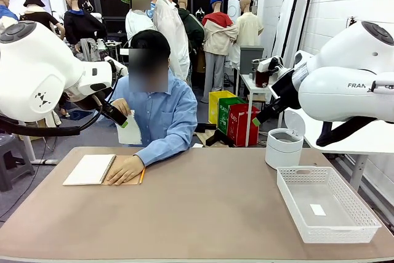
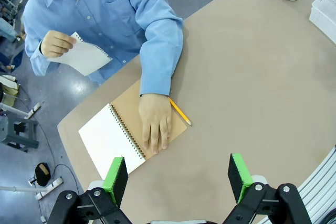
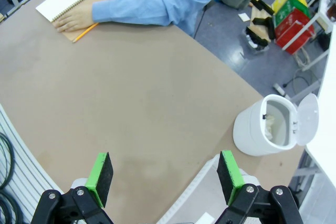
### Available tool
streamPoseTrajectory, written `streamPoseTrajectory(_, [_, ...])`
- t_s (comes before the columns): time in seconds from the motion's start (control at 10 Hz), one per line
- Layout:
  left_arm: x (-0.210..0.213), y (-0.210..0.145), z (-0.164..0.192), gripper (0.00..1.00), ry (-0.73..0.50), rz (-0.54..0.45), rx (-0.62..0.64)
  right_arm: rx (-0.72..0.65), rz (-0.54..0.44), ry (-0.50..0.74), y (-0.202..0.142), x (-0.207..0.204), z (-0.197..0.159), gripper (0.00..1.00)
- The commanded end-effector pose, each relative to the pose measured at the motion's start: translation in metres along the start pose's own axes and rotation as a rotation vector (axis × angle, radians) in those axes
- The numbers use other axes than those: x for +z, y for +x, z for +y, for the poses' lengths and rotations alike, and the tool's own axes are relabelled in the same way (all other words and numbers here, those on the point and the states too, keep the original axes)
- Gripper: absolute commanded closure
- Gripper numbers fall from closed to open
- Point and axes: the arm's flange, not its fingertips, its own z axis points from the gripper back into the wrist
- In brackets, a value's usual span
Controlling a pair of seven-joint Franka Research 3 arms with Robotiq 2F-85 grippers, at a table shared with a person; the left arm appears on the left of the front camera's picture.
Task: Sort the paper based on its condition.
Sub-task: If a person hands you a paper, place it in the Organizing basket , and if it's crumpled, put it in the Trash can.
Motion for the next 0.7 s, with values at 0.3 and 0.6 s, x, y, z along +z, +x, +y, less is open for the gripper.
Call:
streamPoseTrajectory(0.3, [-0.0003,0.0003,0.0000,0.00,0.000,0.000,-0.004,0.000,0.000,0.001,0.0008,0.0006,-0.0002,0.00])
streamPoseTrajectory(0.6, [-0.0003,0.0003,0.0000,0.00,0.000,0.000,-0.004,0.000,0.000,0.001,0.0008,0.0006,-0.0002,0.00])
